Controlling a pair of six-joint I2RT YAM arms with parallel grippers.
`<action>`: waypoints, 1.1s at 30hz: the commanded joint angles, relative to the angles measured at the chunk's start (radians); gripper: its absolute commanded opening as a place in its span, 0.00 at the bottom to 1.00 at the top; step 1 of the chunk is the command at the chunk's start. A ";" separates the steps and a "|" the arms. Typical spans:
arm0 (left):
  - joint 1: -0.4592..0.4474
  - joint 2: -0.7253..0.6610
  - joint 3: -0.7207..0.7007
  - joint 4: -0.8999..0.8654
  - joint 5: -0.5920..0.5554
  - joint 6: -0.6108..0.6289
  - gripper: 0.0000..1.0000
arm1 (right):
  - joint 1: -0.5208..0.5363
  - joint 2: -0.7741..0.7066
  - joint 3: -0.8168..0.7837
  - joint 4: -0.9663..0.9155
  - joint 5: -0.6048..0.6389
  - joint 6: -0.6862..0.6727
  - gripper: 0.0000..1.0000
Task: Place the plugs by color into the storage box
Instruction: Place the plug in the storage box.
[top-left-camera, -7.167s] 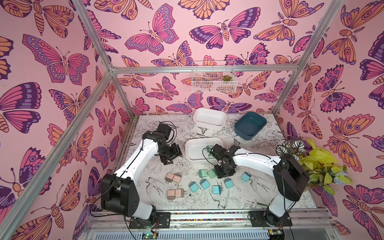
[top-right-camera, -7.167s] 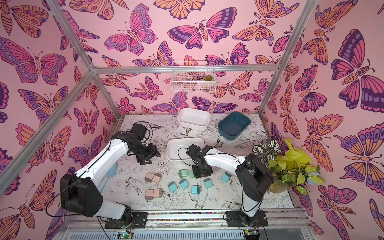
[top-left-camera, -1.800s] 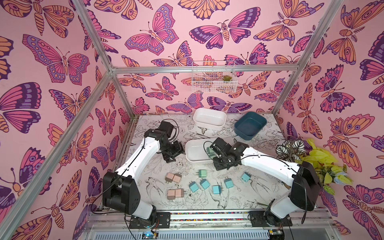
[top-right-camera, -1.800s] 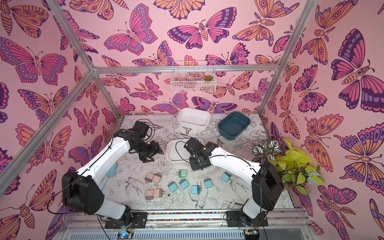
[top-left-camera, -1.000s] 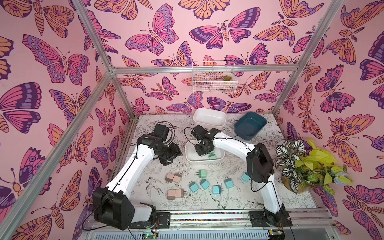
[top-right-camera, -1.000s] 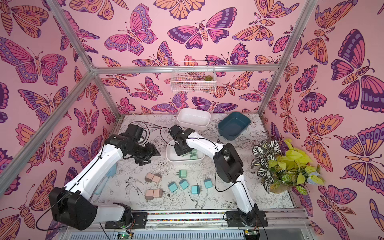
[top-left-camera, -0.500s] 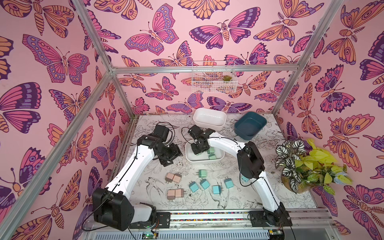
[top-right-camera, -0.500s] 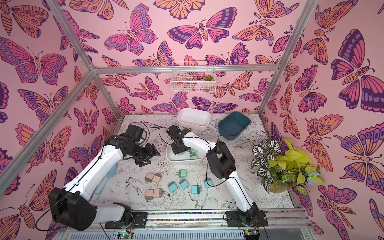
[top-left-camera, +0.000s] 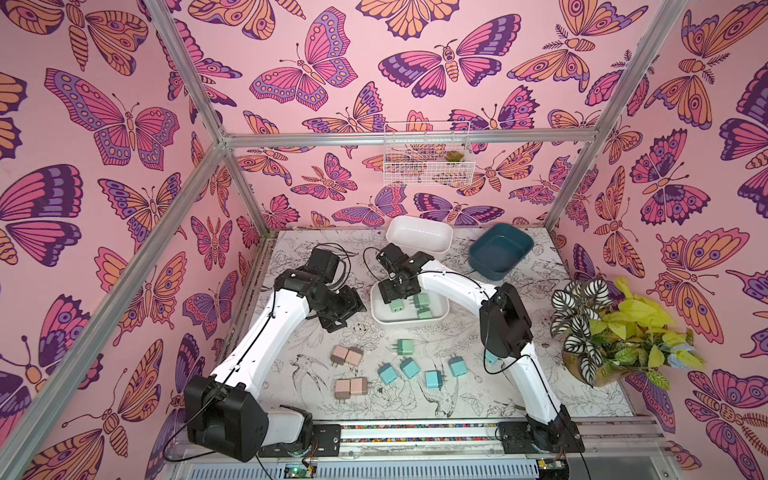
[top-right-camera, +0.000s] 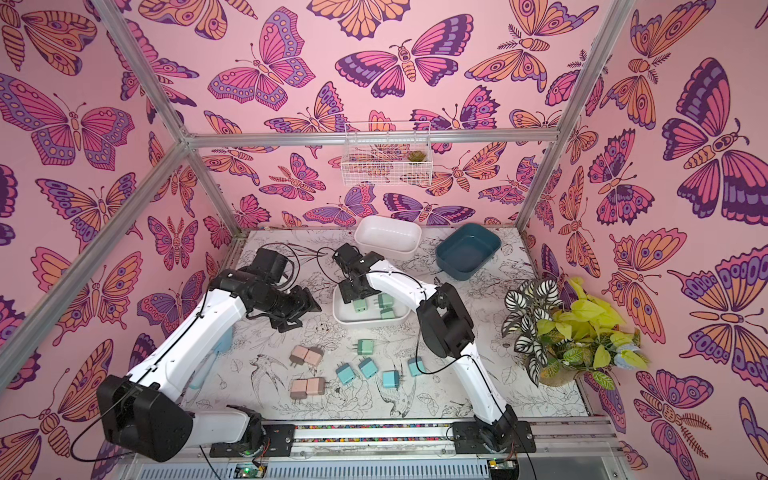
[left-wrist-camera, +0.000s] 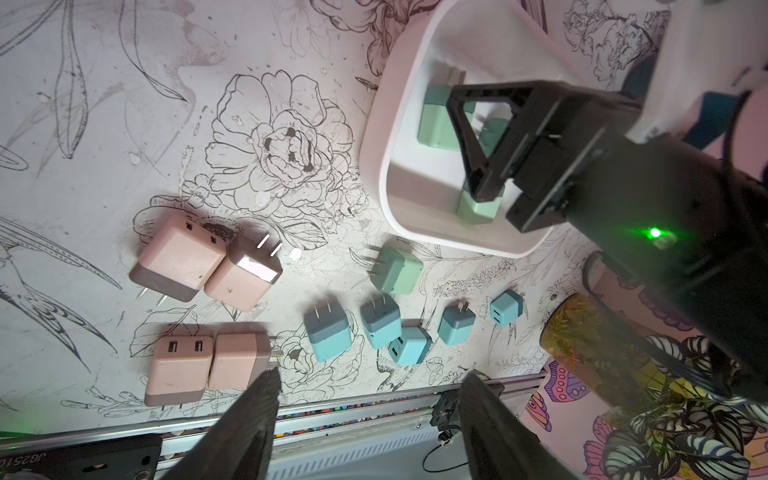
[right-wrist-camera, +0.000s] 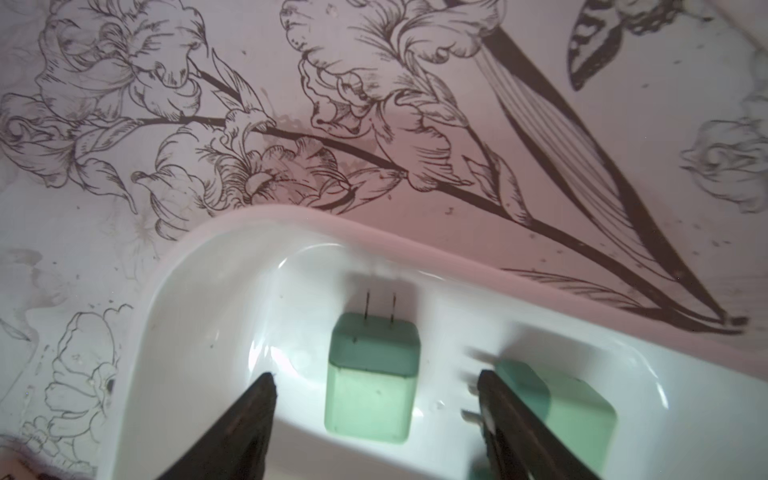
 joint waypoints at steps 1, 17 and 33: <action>-0.009 0.023 0.022 -0.017 -0.014 0.017 0.71 | 0.000 -0.200 -0.088 -0.061 0.025 0.048 0.78; -0.038 0.075 0.052 -0.013 -0.018 0.016 0.71 | 0.177 -0.618 -0.690 0.056 -0.049 0.012 0.73; -0.047 0.042 -0.013 0.019 0.013 -0.024 0.71 | 0.181 -0.436 -0.726 0.180 -0.165 -0.263 0.74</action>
